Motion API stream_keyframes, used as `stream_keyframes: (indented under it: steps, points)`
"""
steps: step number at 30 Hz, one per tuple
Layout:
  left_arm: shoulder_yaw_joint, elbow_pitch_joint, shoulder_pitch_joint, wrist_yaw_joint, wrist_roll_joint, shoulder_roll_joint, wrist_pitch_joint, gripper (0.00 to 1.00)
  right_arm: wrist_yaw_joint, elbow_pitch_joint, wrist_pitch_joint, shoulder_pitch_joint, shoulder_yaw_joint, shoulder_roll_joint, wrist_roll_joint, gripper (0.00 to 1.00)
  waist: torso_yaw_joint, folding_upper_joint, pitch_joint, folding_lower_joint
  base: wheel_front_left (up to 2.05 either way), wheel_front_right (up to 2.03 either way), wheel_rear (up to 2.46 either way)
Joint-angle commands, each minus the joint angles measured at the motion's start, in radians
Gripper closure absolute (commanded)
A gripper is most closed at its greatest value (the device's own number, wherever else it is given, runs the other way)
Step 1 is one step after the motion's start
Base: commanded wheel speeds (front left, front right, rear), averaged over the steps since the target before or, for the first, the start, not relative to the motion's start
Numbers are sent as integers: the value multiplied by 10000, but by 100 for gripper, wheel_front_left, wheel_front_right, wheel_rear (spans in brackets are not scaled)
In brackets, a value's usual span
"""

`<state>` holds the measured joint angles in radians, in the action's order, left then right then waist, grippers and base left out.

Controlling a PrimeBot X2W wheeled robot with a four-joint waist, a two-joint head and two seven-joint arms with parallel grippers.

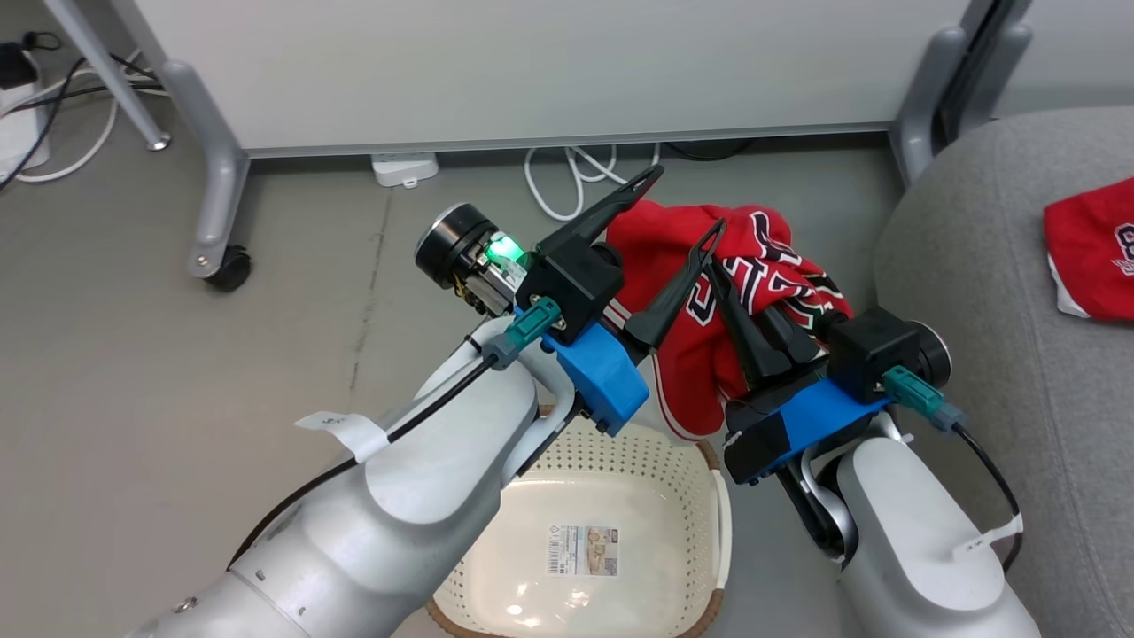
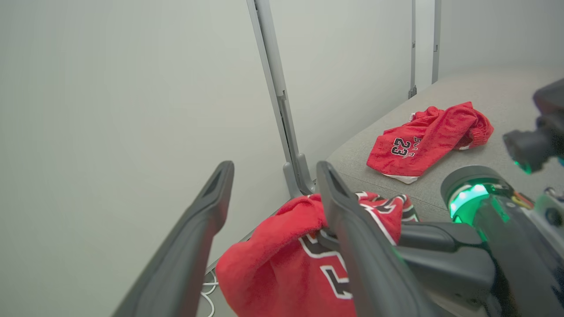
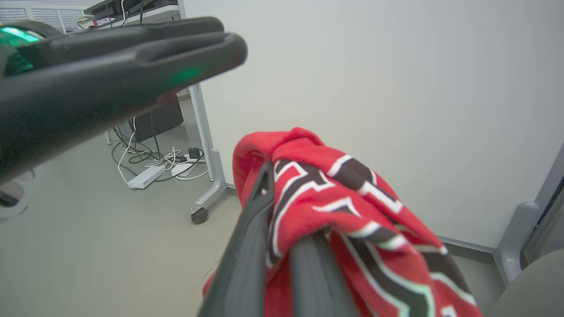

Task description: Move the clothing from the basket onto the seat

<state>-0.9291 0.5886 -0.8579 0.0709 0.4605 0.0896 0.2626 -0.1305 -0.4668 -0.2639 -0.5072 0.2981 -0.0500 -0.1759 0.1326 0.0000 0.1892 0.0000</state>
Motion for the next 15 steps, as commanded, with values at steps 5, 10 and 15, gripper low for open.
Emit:
stream_keyframes:
  steps: [5,10,15]
  points:
    - [-34,-142,204,28,-137,84,29,0,-4,385,-8,462,-361,-8,286,100,-744,0,196,0,0,0,0]
    - [-127,-135,244,57,-225,104,29,0,-5,644,-10,717,-656,-5,492,100,-1417,0,299,0,0,0,0]
    - [-265,-44,203,105,-253,104,29,0,-5,969,-10,1015,-797,-3,514,100,-2186,0,400,0,0,0,0]
